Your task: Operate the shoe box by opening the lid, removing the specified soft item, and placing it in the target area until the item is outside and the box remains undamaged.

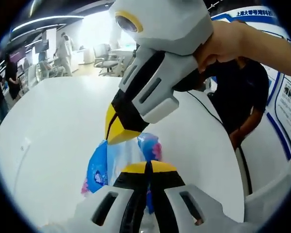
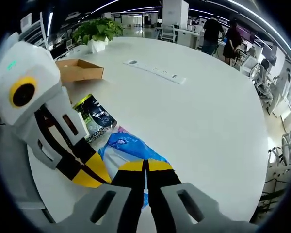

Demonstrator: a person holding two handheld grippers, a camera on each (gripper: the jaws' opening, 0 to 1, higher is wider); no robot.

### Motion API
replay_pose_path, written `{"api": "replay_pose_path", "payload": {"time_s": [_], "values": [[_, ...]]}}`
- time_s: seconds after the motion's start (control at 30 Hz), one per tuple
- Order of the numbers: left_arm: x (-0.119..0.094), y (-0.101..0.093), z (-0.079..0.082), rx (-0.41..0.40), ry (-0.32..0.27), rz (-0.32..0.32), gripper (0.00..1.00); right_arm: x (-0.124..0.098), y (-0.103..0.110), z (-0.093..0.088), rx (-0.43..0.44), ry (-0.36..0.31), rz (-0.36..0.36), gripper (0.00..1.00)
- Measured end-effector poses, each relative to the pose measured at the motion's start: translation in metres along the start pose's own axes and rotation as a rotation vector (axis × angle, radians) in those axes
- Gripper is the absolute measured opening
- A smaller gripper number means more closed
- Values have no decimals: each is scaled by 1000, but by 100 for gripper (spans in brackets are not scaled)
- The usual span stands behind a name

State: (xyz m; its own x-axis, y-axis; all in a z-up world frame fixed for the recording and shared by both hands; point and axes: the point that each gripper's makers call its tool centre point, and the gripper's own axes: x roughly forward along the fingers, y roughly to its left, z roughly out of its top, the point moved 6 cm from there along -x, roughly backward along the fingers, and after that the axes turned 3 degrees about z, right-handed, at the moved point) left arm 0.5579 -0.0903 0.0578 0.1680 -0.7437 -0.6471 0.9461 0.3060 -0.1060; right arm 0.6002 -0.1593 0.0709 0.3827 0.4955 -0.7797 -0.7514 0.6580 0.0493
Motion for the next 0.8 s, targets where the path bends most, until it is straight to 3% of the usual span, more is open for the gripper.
{"api": "replay_pose_path", "payload": {"time_s": [0.53, 0.8], "values": [[-3, -2, 0, 27, 6, 3, 1, 3, 2, 1, -28, 13, -15, 0], [-16, 2, 0, 43, 37, 45, 18, -3, 4, 3, -36, 15, -58, 11]]}}
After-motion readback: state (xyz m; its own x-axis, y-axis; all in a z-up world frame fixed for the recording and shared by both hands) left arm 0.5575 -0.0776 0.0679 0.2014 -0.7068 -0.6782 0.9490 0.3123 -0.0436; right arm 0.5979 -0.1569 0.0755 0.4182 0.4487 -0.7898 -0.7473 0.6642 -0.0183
